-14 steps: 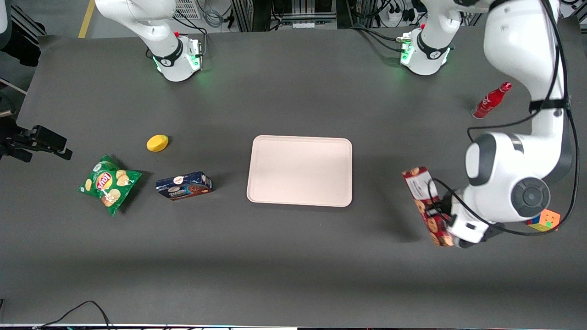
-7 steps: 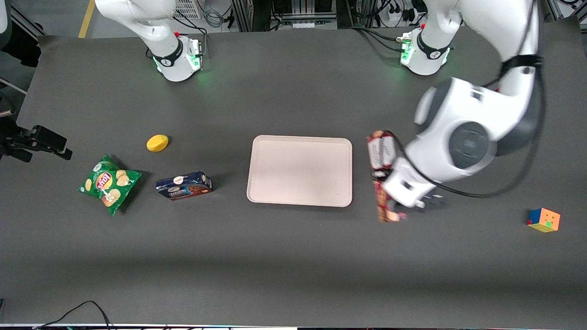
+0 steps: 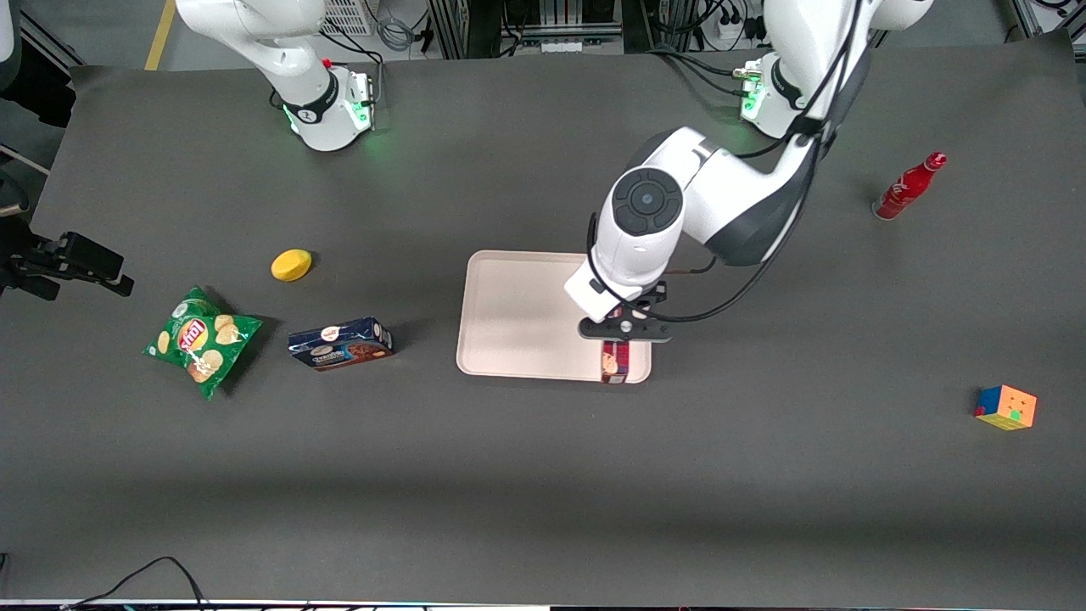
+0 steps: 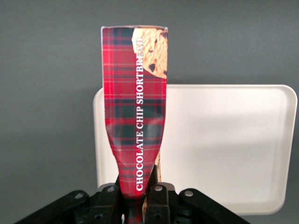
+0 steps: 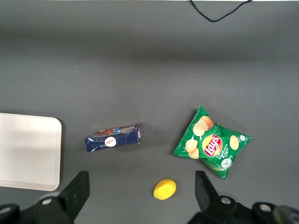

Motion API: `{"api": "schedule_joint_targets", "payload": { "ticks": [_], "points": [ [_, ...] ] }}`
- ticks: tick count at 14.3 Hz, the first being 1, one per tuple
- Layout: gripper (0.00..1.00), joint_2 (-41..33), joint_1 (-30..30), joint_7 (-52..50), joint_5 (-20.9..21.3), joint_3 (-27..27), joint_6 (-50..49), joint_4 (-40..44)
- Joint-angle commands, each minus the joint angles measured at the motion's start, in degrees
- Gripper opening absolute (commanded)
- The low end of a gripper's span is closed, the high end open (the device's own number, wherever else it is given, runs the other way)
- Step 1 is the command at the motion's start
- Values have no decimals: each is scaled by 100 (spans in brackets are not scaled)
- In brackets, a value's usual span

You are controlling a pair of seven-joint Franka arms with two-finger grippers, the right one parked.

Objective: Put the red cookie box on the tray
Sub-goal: 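Lower the box onto the tray and open the left gripper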

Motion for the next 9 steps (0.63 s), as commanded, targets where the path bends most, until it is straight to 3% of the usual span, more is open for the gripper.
{"api": "schedule_joint_targets", "payload": {
  "ticks": [1,7,9],
  "points": [
    [16,-504,95,-47,89,10,1599,-1586],
    [16,-838,86,-47,483,2,1698,-2484],
    [16,-795,86,-47,590,37,2170,-2668]
  ]
}}
